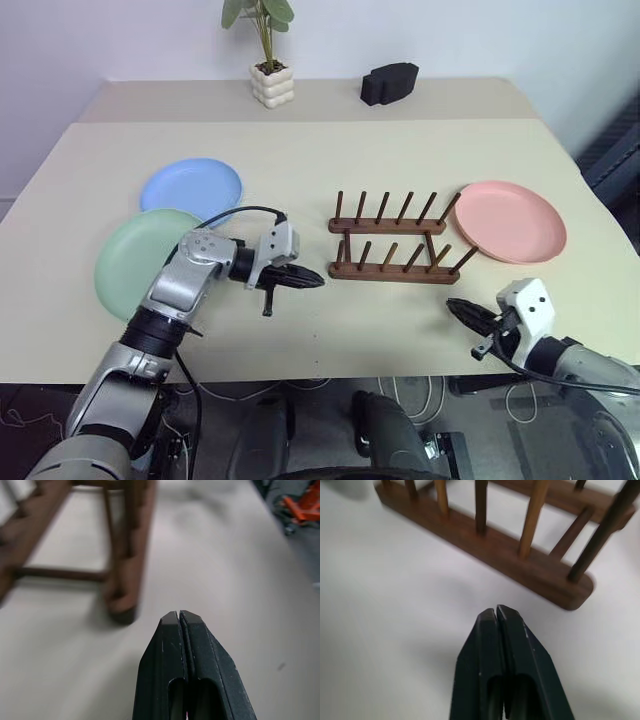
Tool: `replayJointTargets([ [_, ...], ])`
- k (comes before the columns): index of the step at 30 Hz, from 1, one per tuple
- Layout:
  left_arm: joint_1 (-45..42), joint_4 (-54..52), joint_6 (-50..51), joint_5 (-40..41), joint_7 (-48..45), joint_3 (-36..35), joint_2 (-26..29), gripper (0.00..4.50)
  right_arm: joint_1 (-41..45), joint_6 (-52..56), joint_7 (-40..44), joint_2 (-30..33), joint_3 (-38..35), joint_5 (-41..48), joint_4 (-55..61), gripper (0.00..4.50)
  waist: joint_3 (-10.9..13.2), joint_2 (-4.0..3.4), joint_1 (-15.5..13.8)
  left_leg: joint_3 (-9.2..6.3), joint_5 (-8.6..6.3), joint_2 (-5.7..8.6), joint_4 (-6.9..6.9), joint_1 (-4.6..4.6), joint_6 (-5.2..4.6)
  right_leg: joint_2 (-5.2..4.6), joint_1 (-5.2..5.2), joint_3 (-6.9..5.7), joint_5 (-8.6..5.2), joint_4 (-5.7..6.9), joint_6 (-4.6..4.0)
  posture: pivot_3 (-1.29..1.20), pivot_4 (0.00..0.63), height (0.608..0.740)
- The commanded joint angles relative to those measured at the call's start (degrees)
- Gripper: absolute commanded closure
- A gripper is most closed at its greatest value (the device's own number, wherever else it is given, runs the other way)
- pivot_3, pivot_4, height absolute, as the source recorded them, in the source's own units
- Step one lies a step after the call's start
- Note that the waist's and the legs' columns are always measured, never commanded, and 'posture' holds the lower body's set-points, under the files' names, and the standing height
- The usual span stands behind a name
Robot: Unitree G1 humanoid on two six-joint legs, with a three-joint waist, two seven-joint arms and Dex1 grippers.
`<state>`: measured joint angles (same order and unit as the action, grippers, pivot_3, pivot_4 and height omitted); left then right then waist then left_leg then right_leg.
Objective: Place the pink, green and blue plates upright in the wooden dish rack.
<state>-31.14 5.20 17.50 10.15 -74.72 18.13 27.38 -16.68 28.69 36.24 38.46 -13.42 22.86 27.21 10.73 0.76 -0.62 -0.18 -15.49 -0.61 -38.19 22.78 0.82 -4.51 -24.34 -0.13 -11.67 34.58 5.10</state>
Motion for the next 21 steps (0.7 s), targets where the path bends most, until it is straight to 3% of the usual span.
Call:
replayJointTargets([
  [1, 1.2, -3.2, -0.6, -3.0, 3.0, 2.6, 0.0, 4.5, 0.8, -1.2, -0.7, 0.5, 1.2, -3.0, -1.7, 4.48, 0.0, 0.01, -0.1, -0.02, 0.0, 0.0, 0.0, 0.0, 0.0, 0.03, 0.0, 0.0, 0.0, 0.01, 0.0, 0.0, 0.15, 0.74],
  [8, 1.4, 1.1, -3.5, -7.4, 14.3, 2.9, -5.4, 4.5, 6.9, -8.6, -4.7, -0.7, 6.6, -13.0, -11.8, 4.48, 0.0, 0.06, 0.1, 0.02, 0.0, 0.0, -0.05, -0.27, 0.0, 0.02, 0.22, 0.02, -0.11, 0.07, 0.18, 0.0, 0.15, 0.74],
  [14, -0.2, 6.0, -5.0, -9.1, 22.8, 1.1, -9.5, 4.5, 13.5, -12.3, -6.3, -2.5, 8.9, -16.6, -19.0, 4.48, -0.1, 0.12, 0.0, 0.02, 0.0, 0.0, -0.05, -0.34, 0.0, 0.03, 0.27, 0.03, -0.09, 0.13, 0.15, 0.0, 0.15, 0.74],
  [21, -1.8, 10.3, -7.2, -10.2, 28.0, -0.2, -10.7, 4.5, 19.9, -15.6, -6.9, -3.8, 10.5, -19.0, -26.0, 4.48, -0.1, 0.15, 0.2, 0.02, 0.0, 0.01, -0.06, -0.41, 0.0, 0.03, 0.3, 0.03, 0.0, 0.22, 0.01, 0.0, 0.15, 0.74],
])
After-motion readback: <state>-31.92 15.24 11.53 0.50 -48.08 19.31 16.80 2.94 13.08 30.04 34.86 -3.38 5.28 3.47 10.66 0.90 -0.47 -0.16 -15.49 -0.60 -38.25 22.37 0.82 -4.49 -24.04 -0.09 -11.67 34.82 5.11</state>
